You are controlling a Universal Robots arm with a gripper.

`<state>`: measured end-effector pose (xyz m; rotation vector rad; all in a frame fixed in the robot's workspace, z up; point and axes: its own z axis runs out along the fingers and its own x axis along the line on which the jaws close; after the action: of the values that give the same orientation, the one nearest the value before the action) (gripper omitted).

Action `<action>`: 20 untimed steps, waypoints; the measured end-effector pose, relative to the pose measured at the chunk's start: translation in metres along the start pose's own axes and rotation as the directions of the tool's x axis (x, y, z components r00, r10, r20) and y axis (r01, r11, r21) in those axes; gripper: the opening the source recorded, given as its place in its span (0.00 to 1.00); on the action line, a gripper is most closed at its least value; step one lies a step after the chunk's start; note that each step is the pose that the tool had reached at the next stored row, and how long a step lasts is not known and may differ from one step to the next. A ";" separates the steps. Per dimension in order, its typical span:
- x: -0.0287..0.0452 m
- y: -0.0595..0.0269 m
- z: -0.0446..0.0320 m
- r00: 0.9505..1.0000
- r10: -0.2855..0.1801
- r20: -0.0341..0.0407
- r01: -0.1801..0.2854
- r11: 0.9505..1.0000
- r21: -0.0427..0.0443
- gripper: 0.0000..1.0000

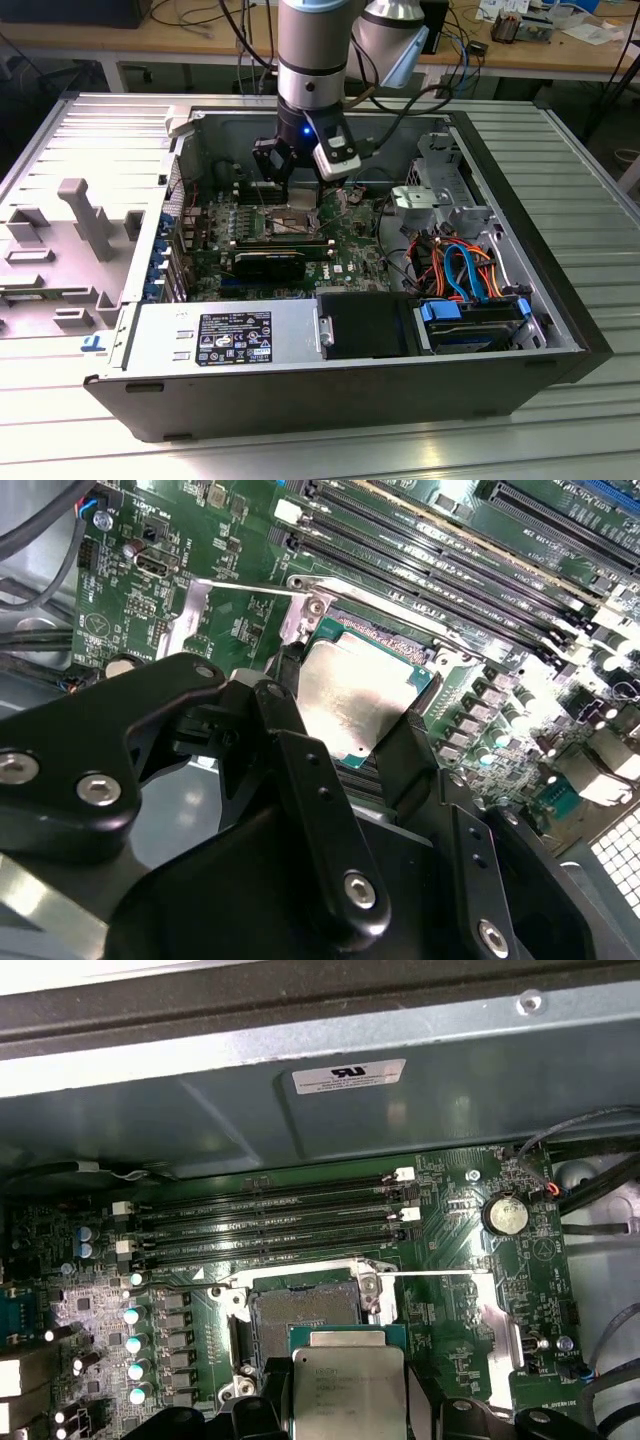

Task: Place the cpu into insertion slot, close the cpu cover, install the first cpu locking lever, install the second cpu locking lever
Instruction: 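Place the cpu into insertion slot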

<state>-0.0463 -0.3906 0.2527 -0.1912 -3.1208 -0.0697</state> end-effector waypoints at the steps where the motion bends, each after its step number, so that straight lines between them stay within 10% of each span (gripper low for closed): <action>1: 0.0000 0.0000 0.0001 1.000 0.005 0.000 -0.005 1.000 0.000 0.55; 20: 0.0000 -0.0001 0.0014 0.997 0.080 0.003 -0.080 0.997 -0.002 0.55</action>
<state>-0.0464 -0.3906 0.2513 -0.3162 -3.1124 -0.0706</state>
